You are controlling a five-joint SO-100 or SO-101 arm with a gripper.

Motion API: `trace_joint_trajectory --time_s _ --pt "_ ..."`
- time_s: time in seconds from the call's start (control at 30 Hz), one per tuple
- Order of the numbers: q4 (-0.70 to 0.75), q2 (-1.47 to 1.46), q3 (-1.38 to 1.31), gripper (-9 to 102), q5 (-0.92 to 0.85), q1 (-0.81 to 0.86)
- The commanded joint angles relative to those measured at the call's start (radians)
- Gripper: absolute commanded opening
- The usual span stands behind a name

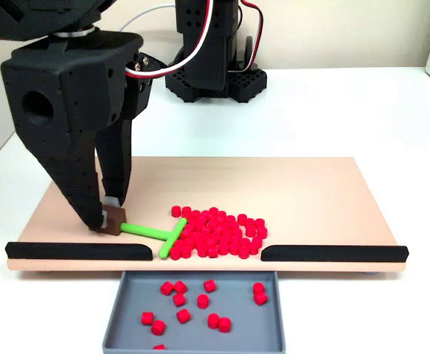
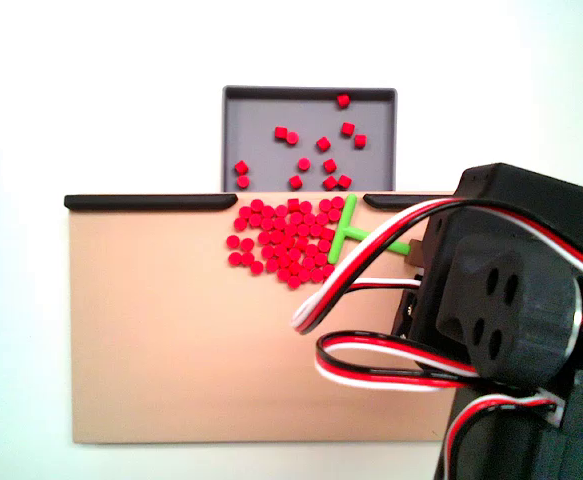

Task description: Push granules from right to the grey container

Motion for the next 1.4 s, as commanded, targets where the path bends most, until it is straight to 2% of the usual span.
trace_joint_trajectory --time_s 0.0,1.37 --pt "0.0 0.025 -0.011 0 0.012 -0.008" --pt "0.0 0.026 -0.011 0 0.049 -0.025"
